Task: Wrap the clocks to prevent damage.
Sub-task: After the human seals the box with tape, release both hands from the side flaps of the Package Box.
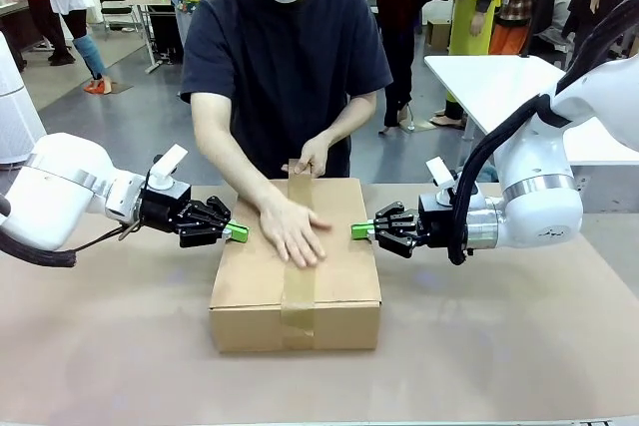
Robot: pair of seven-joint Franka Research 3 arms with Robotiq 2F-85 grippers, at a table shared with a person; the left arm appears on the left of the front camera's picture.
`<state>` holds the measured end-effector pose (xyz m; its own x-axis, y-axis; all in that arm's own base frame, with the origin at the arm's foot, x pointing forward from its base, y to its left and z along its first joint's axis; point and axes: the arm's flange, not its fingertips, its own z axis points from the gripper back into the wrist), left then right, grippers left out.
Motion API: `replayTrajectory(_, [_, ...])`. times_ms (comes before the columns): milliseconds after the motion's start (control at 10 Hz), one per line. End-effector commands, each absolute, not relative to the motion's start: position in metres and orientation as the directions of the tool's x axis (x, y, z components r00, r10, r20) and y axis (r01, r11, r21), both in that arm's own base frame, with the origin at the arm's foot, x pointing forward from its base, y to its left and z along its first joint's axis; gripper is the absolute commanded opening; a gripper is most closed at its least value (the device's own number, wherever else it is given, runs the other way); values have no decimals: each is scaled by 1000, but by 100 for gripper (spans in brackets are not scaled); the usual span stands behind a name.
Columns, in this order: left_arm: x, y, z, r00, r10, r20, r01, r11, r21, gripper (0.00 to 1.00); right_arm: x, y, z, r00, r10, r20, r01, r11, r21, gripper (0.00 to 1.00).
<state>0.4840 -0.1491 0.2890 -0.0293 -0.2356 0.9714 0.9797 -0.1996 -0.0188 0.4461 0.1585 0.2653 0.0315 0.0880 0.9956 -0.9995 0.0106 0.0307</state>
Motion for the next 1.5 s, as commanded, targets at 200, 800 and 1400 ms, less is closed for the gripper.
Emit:
replayTrajectory(200, [484,-149,288,-29,-238,971,981,-193,-18,0,444,160,263,35,89,995,-999,20,33,1])
replayTrajectory(800, [484,-149,288,-29,-238,971,981,-193,-18,0,444,160,263,35,89,995,-999,20,33,1])
replayTrajectory(1400, [484,-149,288,-29,-238,971,981,-193,-18,0,444,160,263,35,89,995,-999,20,33,1])
